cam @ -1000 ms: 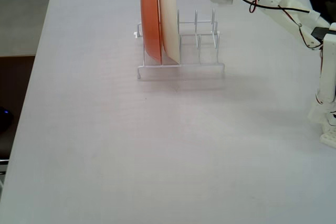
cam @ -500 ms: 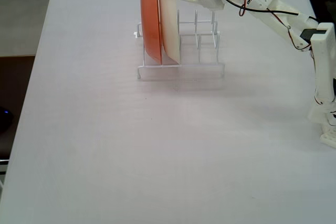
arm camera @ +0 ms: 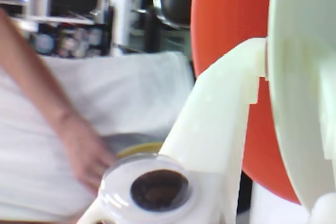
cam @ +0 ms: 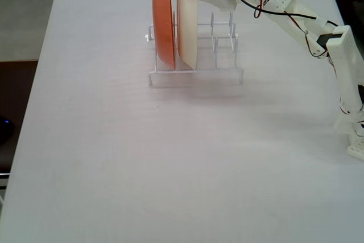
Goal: Could you take three plates?
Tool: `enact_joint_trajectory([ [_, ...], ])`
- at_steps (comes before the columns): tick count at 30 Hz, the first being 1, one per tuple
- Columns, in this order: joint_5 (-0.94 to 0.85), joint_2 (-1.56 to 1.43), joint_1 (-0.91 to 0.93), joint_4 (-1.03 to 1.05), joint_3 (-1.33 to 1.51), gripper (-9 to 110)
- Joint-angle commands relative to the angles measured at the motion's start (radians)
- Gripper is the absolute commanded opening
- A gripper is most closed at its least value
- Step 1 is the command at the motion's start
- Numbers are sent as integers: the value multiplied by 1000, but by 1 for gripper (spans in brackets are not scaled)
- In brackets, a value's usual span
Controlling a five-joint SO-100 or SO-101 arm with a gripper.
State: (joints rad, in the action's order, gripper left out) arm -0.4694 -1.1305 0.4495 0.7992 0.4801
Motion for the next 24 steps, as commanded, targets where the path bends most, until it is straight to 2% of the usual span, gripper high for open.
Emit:
enact_joint_trajectory([
  [1,-2,-60,-18,55,-149,0],
  [6,-44,-201,-26,67,-120,0],
  [24,-126,-851,-77,-5,393,0],
])
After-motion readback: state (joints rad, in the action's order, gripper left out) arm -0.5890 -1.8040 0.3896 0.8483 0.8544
